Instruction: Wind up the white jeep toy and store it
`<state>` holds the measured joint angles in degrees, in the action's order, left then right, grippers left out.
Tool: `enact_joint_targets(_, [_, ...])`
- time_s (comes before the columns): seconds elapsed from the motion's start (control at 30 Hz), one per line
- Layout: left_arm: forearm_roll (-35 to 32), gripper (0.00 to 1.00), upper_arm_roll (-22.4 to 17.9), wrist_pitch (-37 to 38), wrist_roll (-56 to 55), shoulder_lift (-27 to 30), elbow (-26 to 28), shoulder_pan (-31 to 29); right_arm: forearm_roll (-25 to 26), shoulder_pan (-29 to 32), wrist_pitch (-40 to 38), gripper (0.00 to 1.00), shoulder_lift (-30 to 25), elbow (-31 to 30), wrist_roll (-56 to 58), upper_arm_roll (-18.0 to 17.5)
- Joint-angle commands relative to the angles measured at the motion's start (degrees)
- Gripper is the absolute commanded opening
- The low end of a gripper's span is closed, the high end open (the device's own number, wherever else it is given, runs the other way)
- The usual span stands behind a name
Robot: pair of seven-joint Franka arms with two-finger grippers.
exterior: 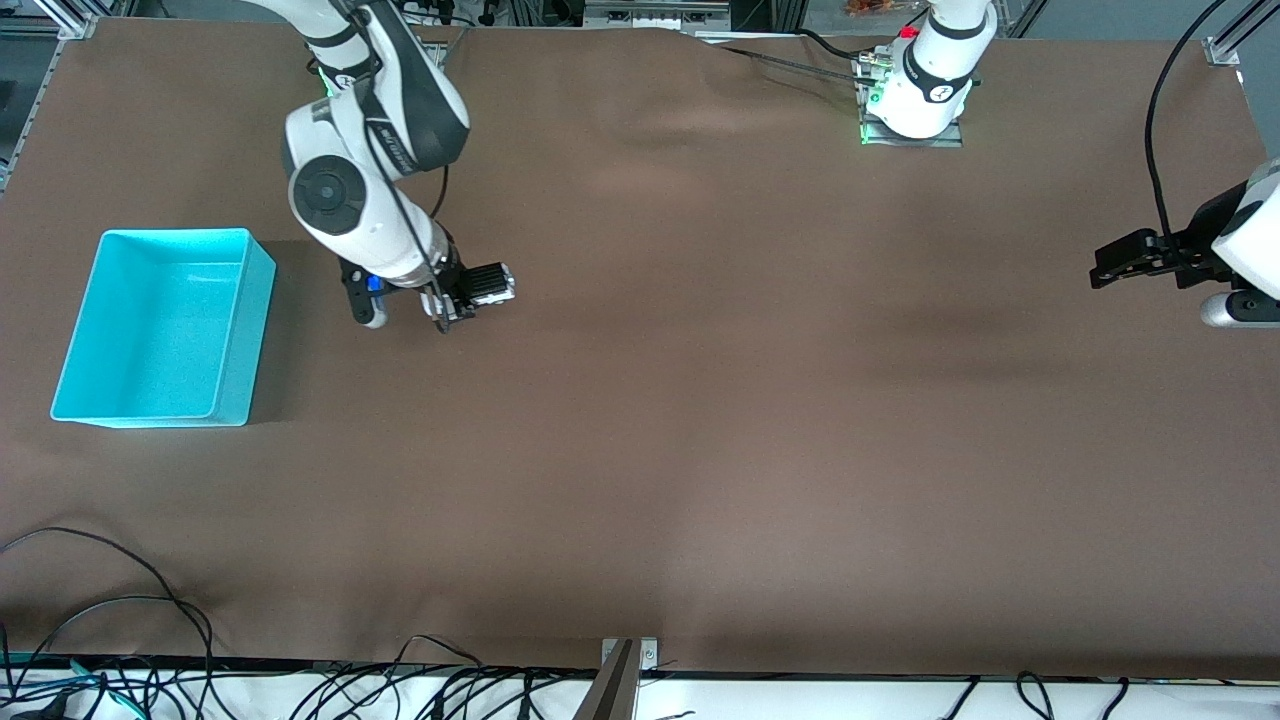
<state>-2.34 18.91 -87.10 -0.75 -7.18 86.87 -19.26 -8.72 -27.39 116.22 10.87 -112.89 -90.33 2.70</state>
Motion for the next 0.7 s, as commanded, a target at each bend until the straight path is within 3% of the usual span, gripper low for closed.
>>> enact_joint_targets(0.0, [1.64, 1.00, 0.16, 0.26, 0.66, 1.55, 1.37, -0.51, -0.07, 3.66, -2.92, 0.00, -4.80, -2.86, 7.35, -0.50])
enact_joint_targets(0.3, [1.64, 1.00, 0.16, 0.26, 0.66, 1.55, 1.37, -0.51, 0.02, 10.25, -11.53, 0.00, -9.90, -2.42, 22.73, 1.08])
enact_joint_targets(0.67, [1.64, 1.00, 0.16, 0.17, 0.75, 1.55, 1.81, -0.51, 0.19, 13.16, -18.22, 0.00, -12.37, -1.28, 45.75, 9.95])
